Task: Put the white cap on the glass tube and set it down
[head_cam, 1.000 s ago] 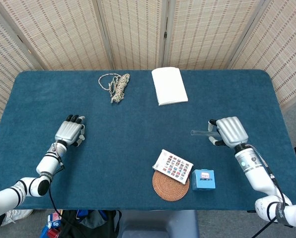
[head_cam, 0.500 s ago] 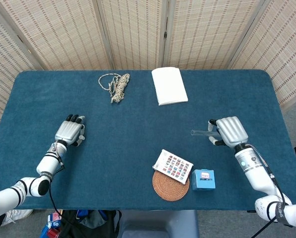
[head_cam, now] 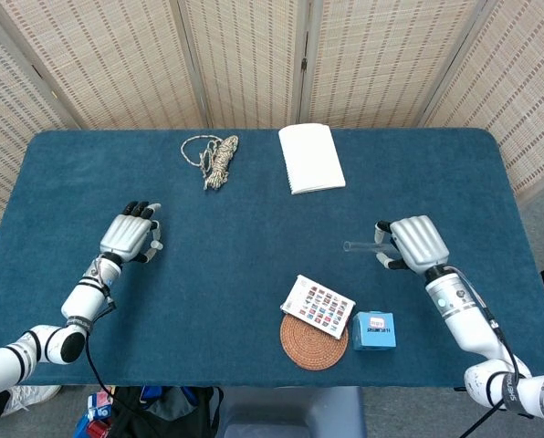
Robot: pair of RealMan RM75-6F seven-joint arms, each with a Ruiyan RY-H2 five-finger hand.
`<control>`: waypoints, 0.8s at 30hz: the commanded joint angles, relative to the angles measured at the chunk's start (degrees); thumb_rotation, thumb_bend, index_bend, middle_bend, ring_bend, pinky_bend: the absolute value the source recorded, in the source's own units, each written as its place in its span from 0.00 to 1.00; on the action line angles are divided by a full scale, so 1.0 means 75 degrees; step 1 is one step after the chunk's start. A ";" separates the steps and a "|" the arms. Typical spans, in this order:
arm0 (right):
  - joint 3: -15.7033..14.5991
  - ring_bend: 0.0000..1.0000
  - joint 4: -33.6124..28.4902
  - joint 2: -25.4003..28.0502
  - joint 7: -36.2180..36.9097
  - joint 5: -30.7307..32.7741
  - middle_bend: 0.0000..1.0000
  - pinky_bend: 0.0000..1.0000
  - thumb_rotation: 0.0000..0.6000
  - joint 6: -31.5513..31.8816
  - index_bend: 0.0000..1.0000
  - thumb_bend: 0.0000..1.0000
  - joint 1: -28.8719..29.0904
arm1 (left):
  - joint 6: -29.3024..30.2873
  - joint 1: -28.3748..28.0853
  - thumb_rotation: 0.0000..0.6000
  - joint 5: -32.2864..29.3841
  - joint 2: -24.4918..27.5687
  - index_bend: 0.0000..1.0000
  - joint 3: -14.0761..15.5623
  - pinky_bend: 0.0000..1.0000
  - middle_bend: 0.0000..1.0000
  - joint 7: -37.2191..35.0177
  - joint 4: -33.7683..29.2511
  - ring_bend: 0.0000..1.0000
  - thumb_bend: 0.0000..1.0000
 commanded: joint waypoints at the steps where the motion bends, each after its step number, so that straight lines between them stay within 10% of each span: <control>1: 0.0030 1.00 0.0073 -0.0183 0.0132 -0.0097 1.00 1.00 1.00 -0.0035 0.84 0.83 0.0075 | 0.0266 0.0067 1.00 0.0176 0.0713 0.56 -0.0356 0.00 0.05 -0.0449 -0.1108 0.00 0.37; 24: 0.0616 1.00 0.1556 -0.2755 0.2087 -0.1156 1.00 1.00 1.00 -0.0173 0.86 0.83 0.1291 | 0.0749 -0.0179 1.00 -0.0510 0.2007 0.56 -0.1371 0.00 0.05 -0.1234 -0.4101 0.00 0.37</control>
